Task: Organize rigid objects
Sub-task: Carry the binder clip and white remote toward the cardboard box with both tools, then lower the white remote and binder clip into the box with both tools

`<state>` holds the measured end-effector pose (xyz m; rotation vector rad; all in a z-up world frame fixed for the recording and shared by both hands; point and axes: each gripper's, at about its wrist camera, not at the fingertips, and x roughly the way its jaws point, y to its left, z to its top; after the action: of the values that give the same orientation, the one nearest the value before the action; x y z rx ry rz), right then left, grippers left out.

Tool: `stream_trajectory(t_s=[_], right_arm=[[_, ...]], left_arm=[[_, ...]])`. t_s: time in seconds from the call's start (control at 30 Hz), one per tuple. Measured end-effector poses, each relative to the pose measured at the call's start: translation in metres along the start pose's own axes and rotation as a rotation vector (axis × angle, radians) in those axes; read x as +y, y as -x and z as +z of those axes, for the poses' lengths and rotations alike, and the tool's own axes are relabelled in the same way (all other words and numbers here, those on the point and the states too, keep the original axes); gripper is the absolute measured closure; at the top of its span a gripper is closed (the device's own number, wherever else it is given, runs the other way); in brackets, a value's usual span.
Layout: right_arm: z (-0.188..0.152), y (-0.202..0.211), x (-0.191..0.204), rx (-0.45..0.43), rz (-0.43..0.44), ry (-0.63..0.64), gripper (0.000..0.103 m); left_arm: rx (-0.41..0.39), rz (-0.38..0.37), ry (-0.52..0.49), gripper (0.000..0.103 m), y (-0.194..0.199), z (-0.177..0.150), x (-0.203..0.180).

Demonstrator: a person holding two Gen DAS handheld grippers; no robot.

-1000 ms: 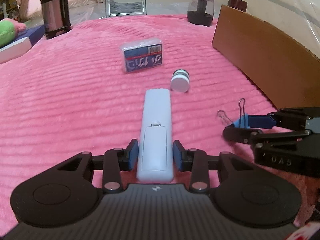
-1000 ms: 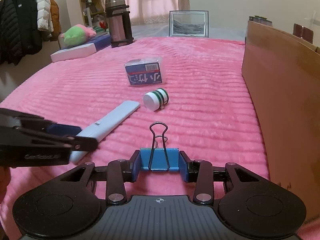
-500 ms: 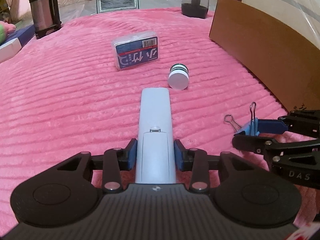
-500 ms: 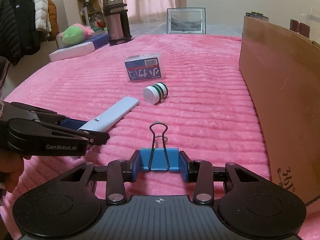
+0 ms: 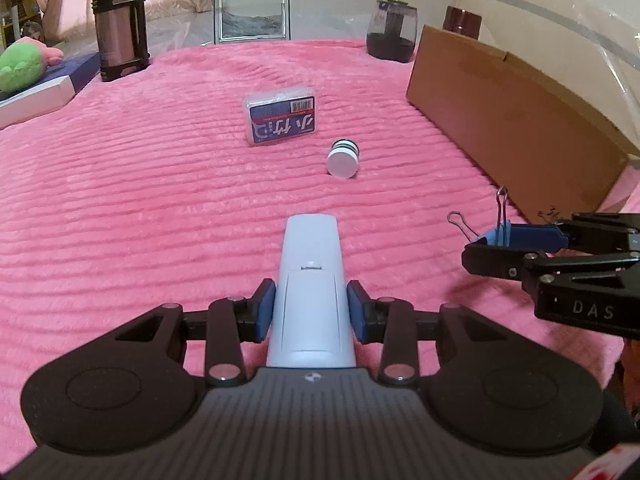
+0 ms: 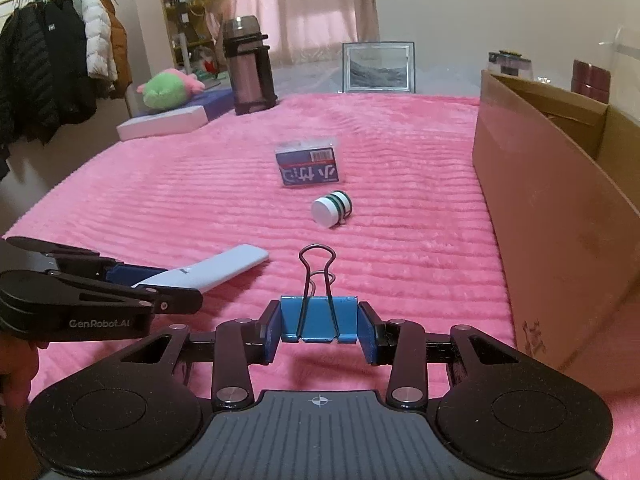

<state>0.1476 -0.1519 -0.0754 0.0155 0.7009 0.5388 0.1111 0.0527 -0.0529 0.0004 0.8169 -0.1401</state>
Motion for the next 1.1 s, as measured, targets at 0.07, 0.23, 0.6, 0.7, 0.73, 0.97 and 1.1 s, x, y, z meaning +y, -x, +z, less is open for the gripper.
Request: stream_trajectory(t_s=[0.07,0.23,0.6,0.7,0.73,0.97,1.1], right_arm=[[-0.003,0.009,0.002,-0.005,-0.002,-0.003,0.067],[-0.008,0.031,0.008,-0.021,-0.004,-0.002,0.067],[0.005,0.093,0.005,-0.136,0.008,0.001,0.067],[0.01,0.115,-0.002,-0.18,-0.003,-0.002,0.067],[0.012,0.122,-0.005,-0.192,-0.01,-0.005,0.067],[0.017,0.164,-0.052,-0.253,-0.097,-0.08,0.067],[0.016,0.18,-0.086,-0.266,-0.156,-0.119,0.067]], left_arm=[[-0.007,0.004,0.003,0.07,0.008,-0.003,-0.001],[-0.028,0.001,0.009,0.07,0.029,-0.008,-0.004],[-0.135,-0.063,-0.007,0.07,0.079,0.014,-0.035],[-0.166,-0.102,-0.027,0.07,0.09,0.026,-0.051],[-0.178,-0.116,-0.039,0.07,0.093,0.03,-0.058],[-0.219,-0.213,-0.114,0.07,0.098,0.062,-0.105],[-0.224,-0.263,-0.154,0.07,0.089,0.079,-0.136]])
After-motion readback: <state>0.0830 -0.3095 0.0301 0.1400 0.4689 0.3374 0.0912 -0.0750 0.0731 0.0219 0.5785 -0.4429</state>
